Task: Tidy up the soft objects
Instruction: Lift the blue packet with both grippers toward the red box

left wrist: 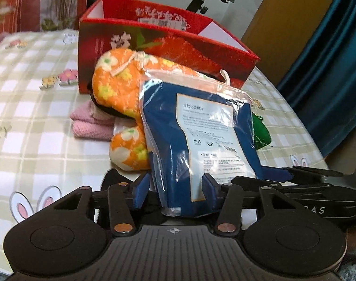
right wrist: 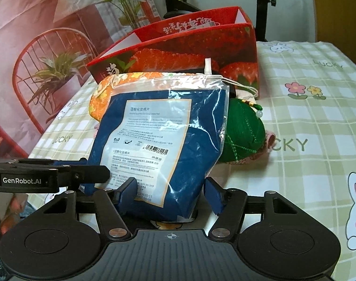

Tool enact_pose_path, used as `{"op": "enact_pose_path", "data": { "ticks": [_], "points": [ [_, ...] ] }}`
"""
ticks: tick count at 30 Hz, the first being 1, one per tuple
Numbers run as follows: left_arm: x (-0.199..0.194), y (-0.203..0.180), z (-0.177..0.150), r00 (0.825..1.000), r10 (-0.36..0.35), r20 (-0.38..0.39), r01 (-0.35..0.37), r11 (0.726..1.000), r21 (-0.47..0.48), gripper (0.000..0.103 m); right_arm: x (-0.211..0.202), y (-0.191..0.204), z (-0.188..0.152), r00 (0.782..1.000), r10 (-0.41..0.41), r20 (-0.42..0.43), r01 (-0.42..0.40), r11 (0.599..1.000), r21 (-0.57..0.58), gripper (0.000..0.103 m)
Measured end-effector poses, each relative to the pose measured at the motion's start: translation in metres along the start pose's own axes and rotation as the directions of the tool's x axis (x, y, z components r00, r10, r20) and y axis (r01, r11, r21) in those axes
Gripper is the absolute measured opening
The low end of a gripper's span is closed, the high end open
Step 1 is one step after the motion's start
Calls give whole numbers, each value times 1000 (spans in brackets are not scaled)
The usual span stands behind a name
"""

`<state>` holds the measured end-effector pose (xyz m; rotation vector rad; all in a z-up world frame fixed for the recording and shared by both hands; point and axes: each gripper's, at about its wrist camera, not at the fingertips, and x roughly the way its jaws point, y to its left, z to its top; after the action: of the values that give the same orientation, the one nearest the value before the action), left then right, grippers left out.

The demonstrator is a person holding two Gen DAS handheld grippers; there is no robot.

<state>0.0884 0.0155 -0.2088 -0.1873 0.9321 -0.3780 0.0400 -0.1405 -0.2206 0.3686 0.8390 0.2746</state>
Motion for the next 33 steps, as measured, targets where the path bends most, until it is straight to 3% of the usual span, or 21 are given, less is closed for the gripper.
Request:
{"op": "enact_pose_path", "data": {
  "ticks": [4, 7, 11, 18, 24, 33],
  "points": [
    [4, 1, -1, 1000, -29, -7, 28, 1000, -10, 43, 2, -1, 0, 1000, 13, -6, -12, 1000, 11, 58],
    [3, 1, -1, 999, -39, -4, 39, 999, -9, 37, 2, 1, 1, 1000, 20, -1, -20, 1000, -1, 50],
    [-1, -2, 0, 999, -24, 22, 24, 1000, 4, 37, -5, 4, 2, 999, 40, 27, -39, 999, -21, 41],
    [-24, -3, 3, 994, -30, 105, 29, 999, 19, 37, -23, 21, 7, 993, 37, 116, -21, 990, -138, 40],
    [-49, -12, 12, 975, -41, 218, 30, 998, 54, 37, -44, 35, 18, 975, 51, 216, -2, 976, -220, 40],
    [-64, -13, 46, 952, -96, 292, 77, 994, 74, 40, -59, 43, 63, 944, 82, 319, 16, 957, -291, 41]
  ]
}}
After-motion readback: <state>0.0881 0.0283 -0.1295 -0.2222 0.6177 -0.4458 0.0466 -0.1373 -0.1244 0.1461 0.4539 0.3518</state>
